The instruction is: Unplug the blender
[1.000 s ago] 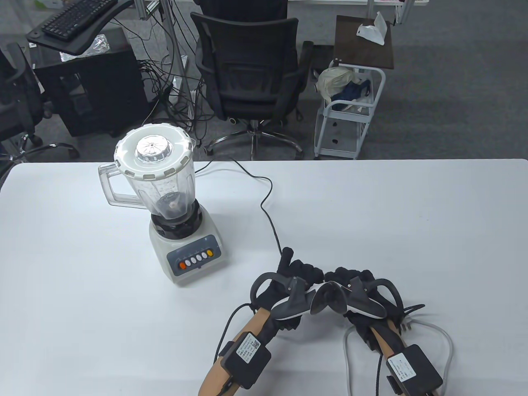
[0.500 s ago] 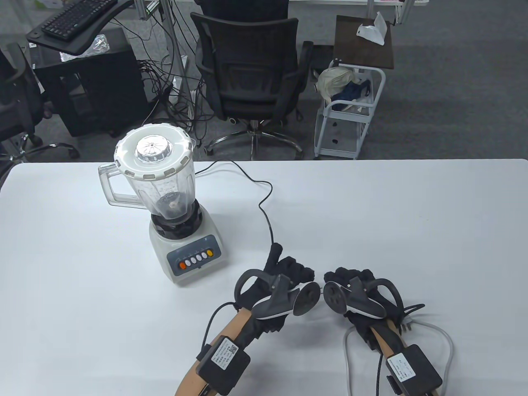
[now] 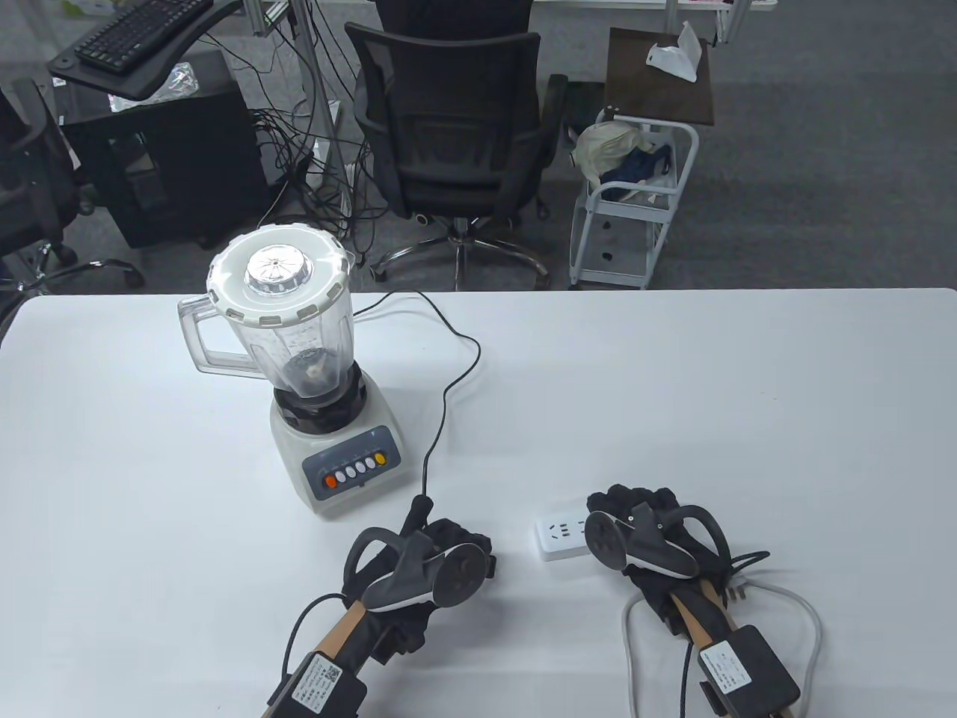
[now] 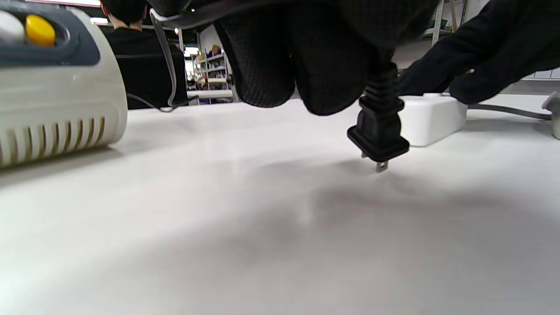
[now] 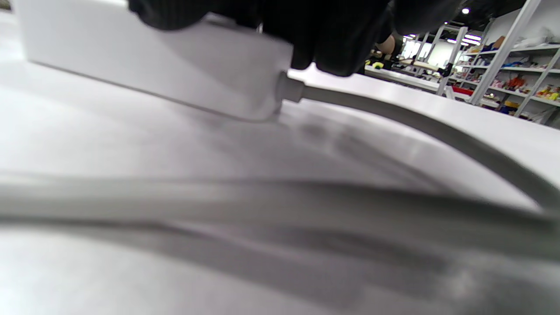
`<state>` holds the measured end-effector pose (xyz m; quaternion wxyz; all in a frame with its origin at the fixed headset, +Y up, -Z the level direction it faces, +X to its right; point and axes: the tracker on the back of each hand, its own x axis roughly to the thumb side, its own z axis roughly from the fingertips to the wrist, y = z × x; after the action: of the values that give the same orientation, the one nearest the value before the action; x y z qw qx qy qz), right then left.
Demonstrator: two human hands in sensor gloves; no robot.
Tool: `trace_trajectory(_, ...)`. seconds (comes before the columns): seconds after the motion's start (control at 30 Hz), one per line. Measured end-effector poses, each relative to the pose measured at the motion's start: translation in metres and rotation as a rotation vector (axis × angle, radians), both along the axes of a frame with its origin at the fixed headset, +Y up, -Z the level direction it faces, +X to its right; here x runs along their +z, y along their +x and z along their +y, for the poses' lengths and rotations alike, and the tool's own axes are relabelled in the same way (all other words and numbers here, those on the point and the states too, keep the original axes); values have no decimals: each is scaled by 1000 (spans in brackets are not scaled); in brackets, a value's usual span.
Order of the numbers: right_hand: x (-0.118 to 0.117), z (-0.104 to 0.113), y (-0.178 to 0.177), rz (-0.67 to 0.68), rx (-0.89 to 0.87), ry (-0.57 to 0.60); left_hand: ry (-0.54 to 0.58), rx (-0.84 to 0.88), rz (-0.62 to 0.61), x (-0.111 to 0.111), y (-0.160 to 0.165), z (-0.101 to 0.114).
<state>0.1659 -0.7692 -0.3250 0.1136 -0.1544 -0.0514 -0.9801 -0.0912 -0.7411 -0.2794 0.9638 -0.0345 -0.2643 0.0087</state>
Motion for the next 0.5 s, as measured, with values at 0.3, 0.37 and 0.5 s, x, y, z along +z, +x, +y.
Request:
trace_trajectory(0.3,0,1,-1,7,-2,-8,28,-29,26,1,-9,5)
trace_trajectory(0.37,0,1,0,14,-7,-10,38,-13,64,0,-14,12)
trace_trajectory(0.5,1,4,7,6,-35,1,177,-37,156,0,-31,28)
